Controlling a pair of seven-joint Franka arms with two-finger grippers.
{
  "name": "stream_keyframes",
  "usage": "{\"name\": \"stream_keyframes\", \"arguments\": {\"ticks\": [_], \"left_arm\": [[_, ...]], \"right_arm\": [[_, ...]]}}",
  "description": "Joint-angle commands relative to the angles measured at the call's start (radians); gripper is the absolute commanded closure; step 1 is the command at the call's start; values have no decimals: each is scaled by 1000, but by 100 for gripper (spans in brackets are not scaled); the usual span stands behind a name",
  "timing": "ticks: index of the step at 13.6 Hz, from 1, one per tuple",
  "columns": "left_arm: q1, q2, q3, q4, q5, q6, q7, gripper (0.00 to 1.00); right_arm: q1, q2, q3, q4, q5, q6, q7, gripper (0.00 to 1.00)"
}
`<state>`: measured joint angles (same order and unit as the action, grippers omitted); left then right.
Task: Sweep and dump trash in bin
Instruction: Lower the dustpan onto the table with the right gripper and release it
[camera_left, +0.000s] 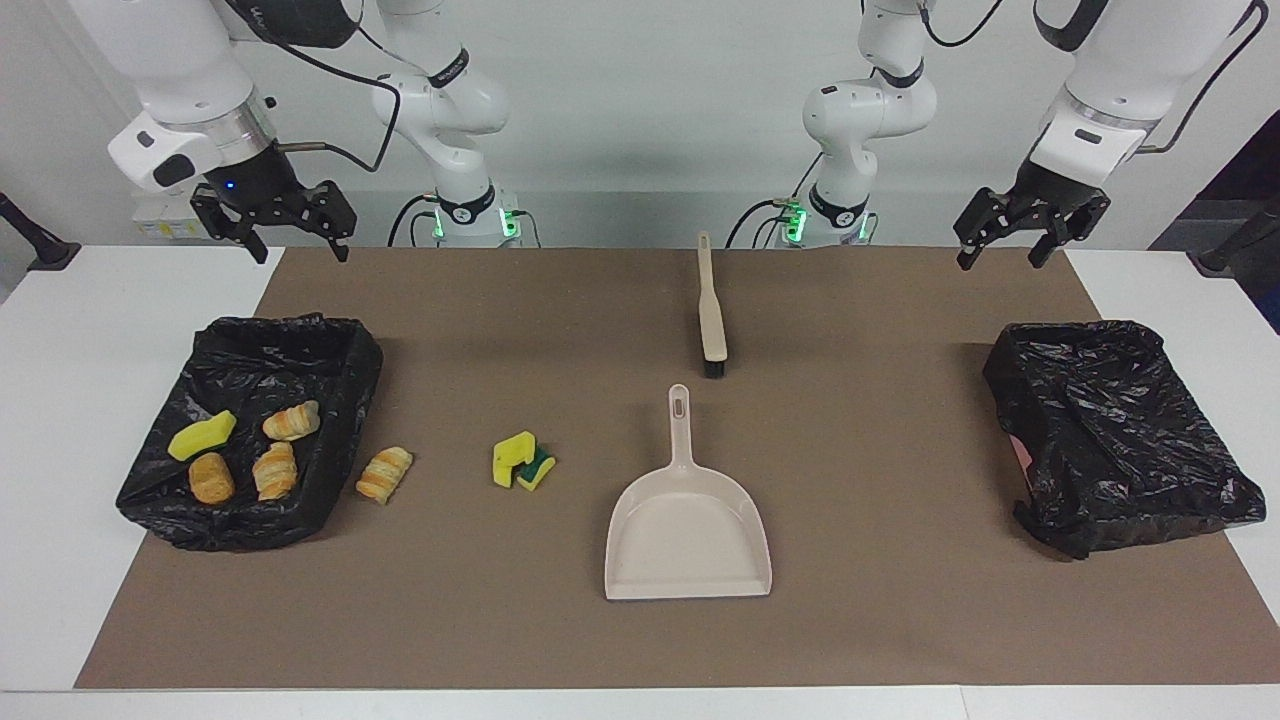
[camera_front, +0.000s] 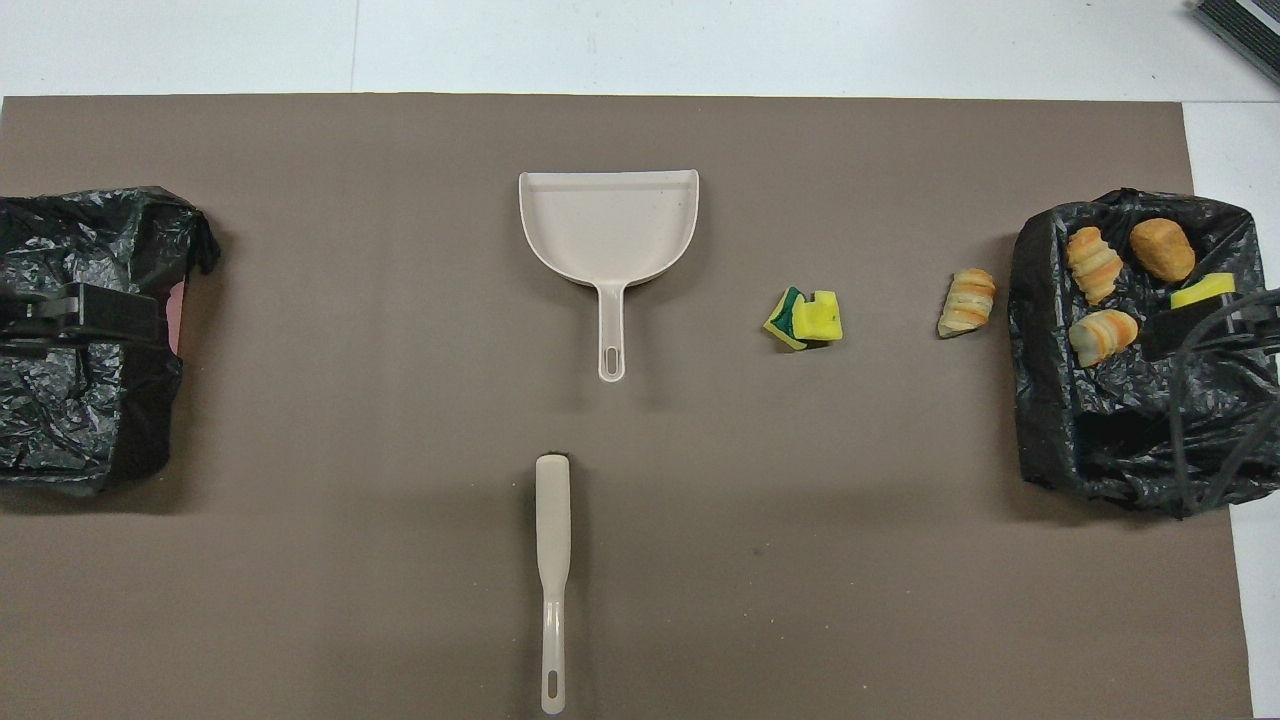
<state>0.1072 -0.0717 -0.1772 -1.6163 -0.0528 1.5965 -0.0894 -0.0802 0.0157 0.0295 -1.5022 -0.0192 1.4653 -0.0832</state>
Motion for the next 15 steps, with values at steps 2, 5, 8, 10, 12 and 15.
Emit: {"name": "stream_keyframes", "arguments": {"ticks": [2,5,8,10,12,15], "left_arm": [[11,-10,-5,1,-1,-16,4,0],[11,-10,-5,1,-1,-16,4,0],[11,-10,-5,1,-1,-16,4,0],[11,-10,-4,1,-1,-16,4,0],[11,-10,-4,1,-1,-16,4,0],[11,-10,-5,1,-1,-16,4,0]], "right_arm": [[58,-46,7,-85,42,32,23,0],[170,-78,6,-196,93,78,121,0],[295,-91,7,-323,149,166,225,0],[371,-86,7,-381,151,262,345,0],[463,-62,7,-423,151,338,442,0],[592,-1,7,-444,147,466,613,0]]}}
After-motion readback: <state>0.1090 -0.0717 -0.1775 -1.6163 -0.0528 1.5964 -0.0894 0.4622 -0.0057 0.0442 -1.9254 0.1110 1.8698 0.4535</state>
